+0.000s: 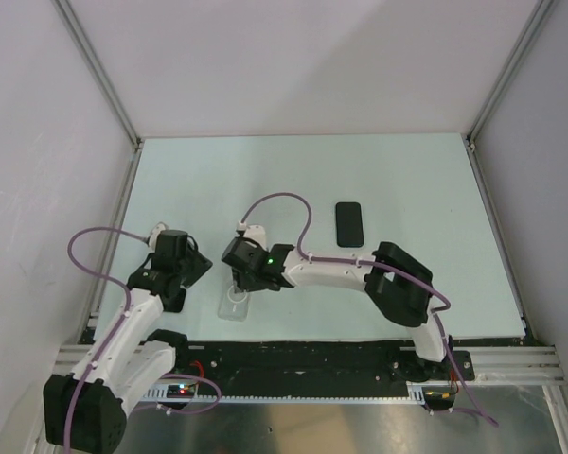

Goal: Put the phone into the phone case

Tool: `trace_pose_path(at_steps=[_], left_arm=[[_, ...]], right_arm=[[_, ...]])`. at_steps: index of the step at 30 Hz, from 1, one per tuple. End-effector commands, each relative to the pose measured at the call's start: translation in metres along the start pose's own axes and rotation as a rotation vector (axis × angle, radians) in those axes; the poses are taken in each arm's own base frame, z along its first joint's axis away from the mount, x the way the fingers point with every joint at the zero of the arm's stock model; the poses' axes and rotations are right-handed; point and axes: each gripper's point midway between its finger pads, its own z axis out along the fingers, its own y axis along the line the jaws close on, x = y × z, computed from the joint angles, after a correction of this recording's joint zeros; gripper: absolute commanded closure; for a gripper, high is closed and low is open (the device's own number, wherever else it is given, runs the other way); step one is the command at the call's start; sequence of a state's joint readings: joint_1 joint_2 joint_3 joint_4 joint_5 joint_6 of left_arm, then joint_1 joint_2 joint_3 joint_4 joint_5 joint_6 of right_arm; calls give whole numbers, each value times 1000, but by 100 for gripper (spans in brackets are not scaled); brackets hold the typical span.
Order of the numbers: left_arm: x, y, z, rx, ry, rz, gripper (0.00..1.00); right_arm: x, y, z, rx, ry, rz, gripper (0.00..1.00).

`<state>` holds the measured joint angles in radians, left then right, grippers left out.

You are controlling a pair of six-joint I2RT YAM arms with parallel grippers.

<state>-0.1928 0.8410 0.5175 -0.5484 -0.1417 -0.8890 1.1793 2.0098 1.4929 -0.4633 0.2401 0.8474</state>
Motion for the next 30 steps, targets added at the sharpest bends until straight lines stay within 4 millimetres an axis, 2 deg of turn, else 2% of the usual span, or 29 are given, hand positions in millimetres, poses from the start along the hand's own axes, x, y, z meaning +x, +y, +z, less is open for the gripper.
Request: trace_pose_path(at_steps=[1,5,9,15,22,24,27,30], left_arm=[[-18,-6,-10,28,-50,-11,53],[-24,-4,-13,30,-70,-26,53],[-24,-4,-13,28,-69,-32,53],[-25,-3,-13,24,-71,-39,53],[-24,-4,-12,23,-64,-45,53],[-23,-4,-11,22,-60,-44,53],[-22,-3,-11,21,-57,-45,53],[-19,-2,-9,19,-46,-48,52]], right_arm=[[1,-1,8,91,-16,-17,49],[6,-8,11,136,-15,-38,55],[10,-12,13,154,-4,-61,55],[21,-9,22,142,40,-96,60],[18,-8,25,137,49,-113,66],[15,-11,24,149,43,-119,73],[8,-23,22,158,45,-128,90],[-6,-41,13,133,25,-160,96]])
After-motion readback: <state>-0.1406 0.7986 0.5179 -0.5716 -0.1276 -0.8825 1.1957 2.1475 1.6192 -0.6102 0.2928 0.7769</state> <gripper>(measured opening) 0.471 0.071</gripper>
